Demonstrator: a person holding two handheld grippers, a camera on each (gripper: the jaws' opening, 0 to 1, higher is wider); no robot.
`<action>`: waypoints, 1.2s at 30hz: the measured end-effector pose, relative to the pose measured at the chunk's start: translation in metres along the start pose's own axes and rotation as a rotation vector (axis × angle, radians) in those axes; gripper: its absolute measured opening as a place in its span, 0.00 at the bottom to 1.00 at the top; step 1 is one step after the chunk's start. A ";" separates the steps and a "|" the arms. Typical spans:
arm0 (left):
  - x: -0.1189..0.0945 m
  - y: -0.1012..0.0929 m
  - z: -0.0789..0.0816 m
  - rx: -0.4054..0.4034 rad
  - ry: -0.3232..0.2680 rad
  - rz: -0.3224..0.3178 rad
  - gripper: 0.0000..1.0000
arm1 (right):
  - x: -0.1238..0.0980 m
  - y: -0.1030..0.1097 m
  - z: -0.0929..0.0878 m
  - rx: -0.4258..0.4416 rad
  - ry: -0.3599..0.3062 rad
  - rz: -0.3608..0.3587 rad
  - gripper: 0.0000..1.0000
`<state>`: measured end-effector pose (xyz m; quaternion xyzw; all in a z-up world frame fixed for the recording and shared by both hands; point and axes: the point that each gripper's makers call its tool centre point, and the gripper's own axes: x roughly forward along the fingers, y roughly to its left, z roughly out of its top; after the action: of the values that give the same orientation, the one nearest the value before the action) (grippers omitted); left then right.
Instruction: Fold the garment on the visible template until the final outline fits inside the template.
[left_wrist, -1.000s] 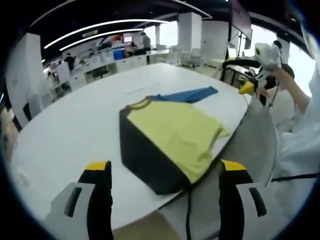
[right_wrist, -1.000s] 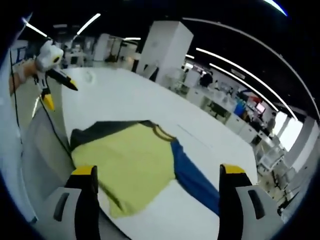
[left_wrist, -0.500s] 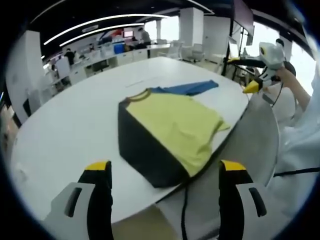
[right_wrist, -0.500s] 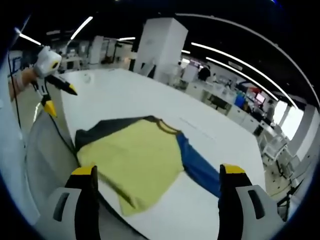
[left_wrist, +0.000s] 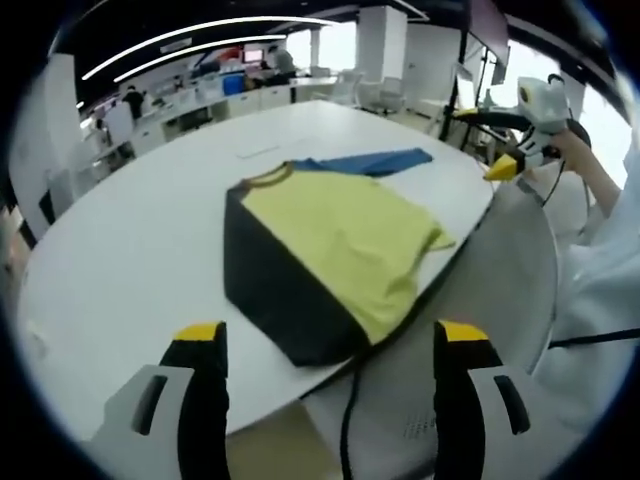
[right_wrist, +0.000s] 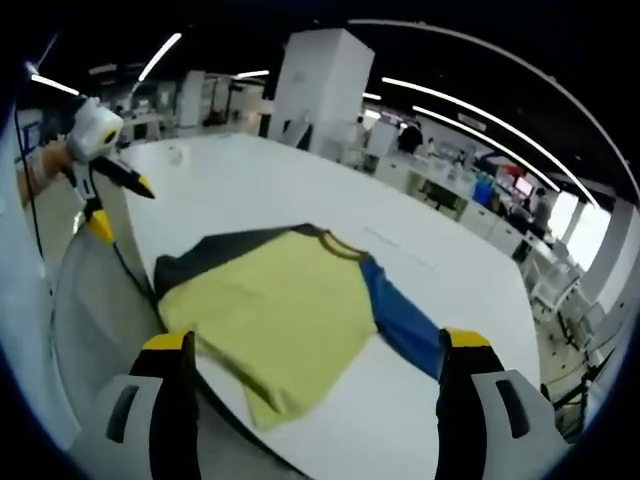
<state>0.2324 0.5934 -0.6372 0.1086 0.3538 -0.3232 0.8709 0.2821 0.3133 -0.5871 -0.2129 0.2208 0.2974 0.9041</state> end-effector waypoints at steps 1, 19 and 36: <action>0.001 -0.001 0.000 0.000 0.000 -0.005 0.81 | 0.000 0.000 0.000 0.002 0.001 0.000 1.00; 0.014 -0.016 -0.006 -0.001 0.029 -0.058 0.72 | 0.002 0.005 -0.005 0.012 0.006 0.011 1.00; 0.032 -0.033 -0.010 -0.002 0.055 -0.135 0.46 | 0.002 0.010 -0.007 0.029 -0.005 0.028 1.00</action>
<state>0.2230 0.5562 -0.6655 0.0923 0.3846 -0.3779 0.8371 0.2754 0.3180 -0.5968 -0.1957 0.2259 0.3075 0.9034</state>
